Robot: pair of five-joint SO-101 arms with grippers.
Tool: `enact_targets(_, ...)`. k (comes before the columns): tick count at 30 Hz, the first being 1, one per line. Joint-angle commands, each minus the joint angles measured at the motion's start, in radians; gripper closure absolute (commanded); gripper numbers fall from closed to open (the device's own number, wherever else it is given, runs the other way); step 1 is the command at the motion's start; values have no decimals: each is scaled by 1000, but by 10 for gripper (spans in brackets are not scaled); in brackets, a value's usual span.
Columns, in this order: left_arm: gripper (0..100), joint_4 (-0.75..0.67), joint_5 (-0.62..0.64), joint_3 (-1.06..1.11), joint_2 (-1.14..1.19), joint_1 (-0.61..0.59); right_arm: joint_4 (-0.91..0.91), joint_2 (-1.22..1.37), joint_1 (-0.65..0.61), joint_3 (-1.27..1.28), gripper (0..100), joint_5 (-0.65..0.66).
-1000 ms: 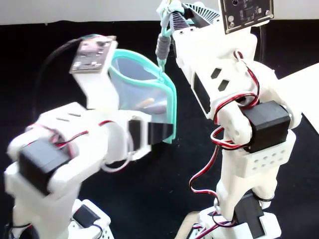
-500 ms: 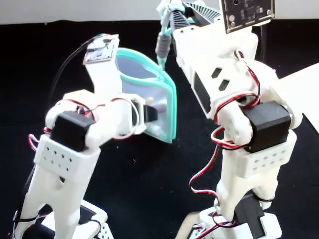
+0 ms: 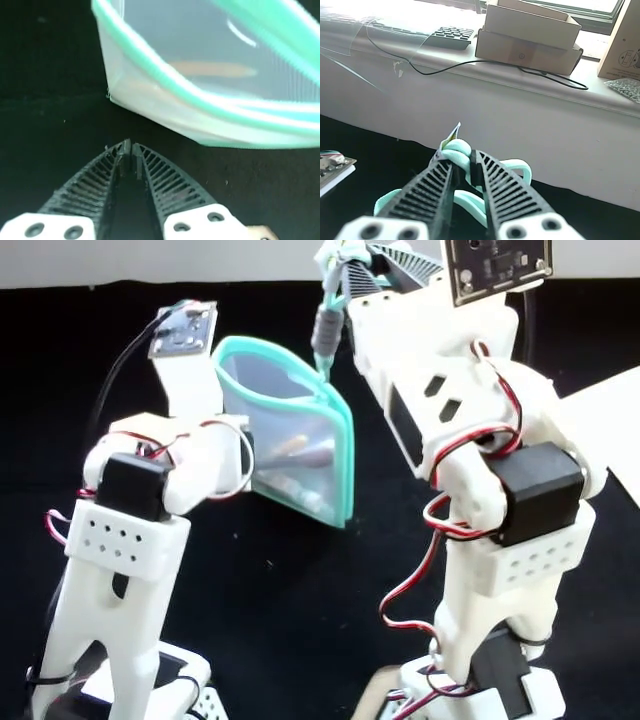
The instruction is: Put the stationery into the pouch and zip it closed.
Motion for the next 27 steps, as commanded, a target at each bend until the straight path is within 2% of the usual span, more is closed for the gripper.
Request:
enact_targets(1, 992, -104, -11, 8, -7, -5, -25, -13, -5, -42, 991, -12)
enact_targets(7, 993, -215, -11, 12, 70, 50, -19, -15, -39, -42, 991, -12)
enact_targets(16, 993, -413, -11, -13, 275, 64, 16, -74, -48, -42, 991, -11)
enact_targets(27, 993, -442, -12, -58, 308, 64, 44, -90, -50, -110, 991, -11)
